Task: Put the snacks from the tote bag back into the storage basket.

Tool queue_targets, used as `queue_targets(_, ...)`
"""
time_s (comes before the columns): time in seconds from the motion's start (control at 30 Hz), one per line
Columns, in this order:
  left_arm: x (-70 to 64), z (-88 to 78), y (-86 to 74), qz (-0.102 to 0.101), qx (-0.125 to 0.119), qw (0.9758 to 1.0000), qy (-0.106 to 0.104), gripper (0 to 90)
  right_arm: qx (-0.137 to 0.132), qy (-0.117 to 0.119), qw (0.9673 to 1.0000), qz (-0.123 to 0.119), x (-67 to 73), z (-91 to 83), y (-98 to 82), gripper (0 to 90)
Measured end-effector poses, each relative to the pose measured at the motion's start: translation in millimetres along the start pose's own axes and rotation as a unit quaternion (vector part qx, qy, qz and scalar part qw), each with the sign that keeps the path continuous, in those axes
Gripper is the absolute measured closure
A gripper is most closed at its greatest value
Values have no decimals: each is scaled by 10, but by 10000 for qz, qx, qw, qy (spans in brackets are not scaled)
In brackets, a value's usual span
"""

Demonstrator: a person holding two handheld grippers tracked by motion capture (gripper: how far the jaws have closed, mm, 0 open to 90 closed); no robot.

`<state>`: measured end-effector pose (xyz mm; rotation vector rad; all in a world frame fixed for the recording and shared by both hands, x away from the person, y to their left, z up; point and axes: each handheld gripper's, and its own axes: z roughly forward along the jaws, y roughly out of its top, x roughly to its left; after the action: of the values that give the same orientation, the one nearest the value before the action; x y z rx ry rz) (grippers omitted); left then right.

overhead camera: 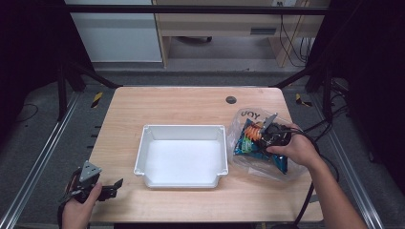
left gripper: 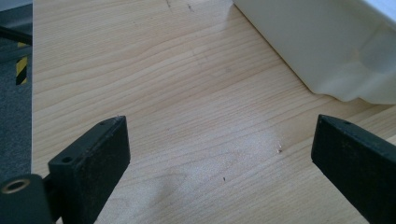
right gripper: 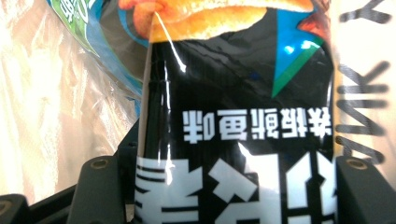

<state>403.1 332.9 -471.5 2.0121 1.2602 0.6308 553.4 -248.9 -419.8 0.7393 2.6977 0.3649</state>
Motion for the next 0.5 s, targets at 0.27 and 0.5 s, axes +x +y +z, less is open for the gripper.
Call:
queue_targets(0.27,1,0,0,-16,-8,10000,-2,41,-41,-149,9999,-9,-3,-121,-23,386)
queue_targets(0.5,-3,-14,15,-11,-134,9999,-65,40,-220,-270,9994,61,-15,-247,-82,389)
